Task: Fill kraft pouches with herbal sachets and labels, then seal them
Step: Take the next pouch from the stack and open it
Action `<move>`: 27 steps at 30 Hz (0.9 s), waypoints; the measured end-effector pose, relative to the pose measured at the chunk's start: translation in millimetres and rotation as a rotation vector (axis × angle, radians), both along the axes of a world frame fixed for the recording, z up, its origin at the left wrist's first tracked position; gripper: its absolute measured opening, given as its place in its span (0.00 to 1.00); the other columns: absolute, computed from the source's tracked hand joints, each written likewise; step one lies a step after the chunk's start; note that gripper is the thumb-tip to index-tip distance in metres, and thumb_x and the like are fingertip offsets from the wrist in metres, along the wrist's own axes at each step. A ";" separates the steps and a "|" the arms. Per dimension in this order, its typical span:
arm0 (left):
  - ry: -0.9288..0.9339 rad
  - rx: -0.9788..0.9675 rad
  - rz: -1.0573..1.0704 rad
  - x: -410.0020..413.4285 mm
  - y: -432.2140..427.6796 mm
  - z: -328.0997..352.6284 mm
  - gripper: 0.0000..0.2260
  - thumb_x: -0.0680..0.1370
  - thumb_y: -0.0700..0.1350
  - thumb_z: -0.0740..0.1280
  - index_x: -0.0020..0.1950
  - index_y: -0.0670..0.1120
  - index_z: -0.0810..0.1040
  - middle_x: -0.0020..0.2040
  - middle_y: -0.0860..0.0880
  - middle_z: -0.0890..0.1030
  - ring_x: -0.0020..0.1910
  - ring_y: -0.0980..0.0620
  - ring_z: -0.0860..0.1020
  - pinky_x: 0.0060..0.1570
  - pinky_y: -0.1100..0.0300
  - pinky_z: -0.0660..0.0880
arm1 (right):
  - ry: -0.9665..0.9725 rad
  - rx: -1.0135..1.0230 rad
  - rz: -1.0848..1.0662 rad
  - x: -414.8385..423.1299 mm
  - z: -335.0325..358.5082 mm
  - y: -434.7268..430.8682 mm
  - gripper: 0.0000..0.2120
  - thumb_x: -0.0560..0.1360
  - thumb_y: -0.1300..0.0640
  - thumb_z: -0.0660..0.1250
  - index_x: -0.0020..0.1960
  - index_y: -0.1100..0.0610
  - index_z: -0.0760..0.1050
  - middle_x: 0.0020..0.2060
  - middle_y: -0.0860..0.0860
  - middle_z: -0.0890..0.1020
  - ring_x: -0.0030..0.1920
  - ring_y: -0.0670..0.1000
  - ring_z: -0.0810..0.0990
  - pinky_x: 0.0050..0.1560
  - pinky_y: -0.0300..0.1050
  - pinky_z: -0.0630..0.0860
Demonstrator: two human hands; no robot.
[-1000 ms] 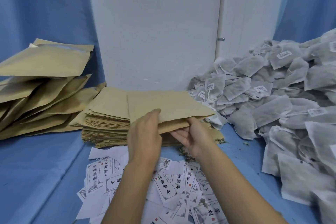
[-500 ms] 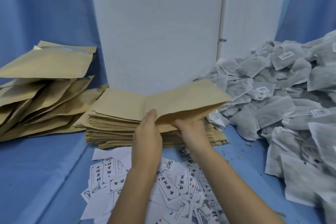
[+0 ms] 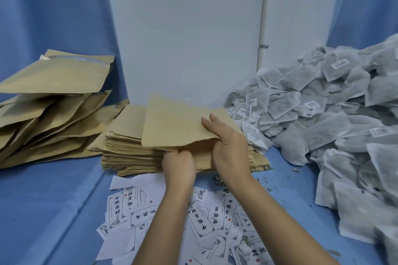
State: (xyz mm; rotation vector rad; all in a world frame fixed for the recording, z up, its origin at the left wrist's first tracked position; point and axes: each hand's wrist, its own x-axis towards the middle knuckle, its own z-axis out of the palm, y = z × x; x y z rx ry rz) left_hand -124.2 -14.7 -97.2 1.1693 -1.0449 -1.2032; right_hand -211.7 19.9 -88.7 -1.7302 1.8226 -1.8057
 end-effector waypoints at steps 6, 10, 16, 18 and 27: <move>0.169 0.048 -0.034 0.9 -3.2 -0.6 0.13 0.74 0.29 0.56 0.48 0.39 0.78 0.48 0.40 0.81 0.48 0.37 0.79 0.38 0.48 0.81 | 0.201 0.100 -0.042 4.4 -5.9 -1.1 0.34 0.65 0.75 0.54 0.66 0.54 0.75 0.70 0.51 0.71 0.71 0.45 0.67 0.68 0.28 0.57; 0.300 0.119 -0.081 1.2 -2.1 1.3 0.14 0.74 0.28 0.54 0.47 0.40 0.77 0.45 0.43 0.80 0.43 0.42 0.78 0.28 0.54 0.79 | 0.242 0.130 -0.109 3.5 -5.1 -0.7 0.32 0.67 0.72 0.56 0.65 0.49 0.76 0.69 0.47 0.72 0.68 0.45 0.71 0.63 0.36 0.66; 0.210 0.162 -0.085 0.0 -1.1 -3.2 0.09 0.74 0.30 0.57 0.42 0.39 0.75 0.43 0.42 0.78 0.40 0.44 0.76 0.36 0.49 0.81 | 0.136 0.037 -0.099 5.0 -5.0 2.4 0.33 0.66 0.75 0.55 0.64 0.53 0.77 0.67 0.48 0.74 0.67 0.41 0.70 0.64 0.23 0.57; 0.286 0.164 -0.112 2.5 0.3 -0.5 0.08 0.75 0.30 0.59 0.46 0.37 0.76 0.44 0.42 0.79 0.40 0.45 0.78 0.25 0.59 0.78 | 0.191 0.090 -0.173 4.8 -4.6 2.6 0.31 0.67 0.72 0.58 0.64 0.49 0.77 0.65 0.44 0.76 0.65 0.45 0.74 0.64 0.35 0.67; 0.409 0.056 0.013 18.3 -3.3 9.3 0.09 0.76 0.33 0.58 0.49 0.42 0.76 0.50 0.41 0.80 0.49 0.40 0.79 0.27 0.59 0.78 | 0.240 0.225 -0.280 -10.0 -0.8 2.7 0.29 0.70 0.66 0.60 0.66 0.43 0.74 0.56 0.47 0.83 0.51 0.52 0.80 0.49 0.45 0.74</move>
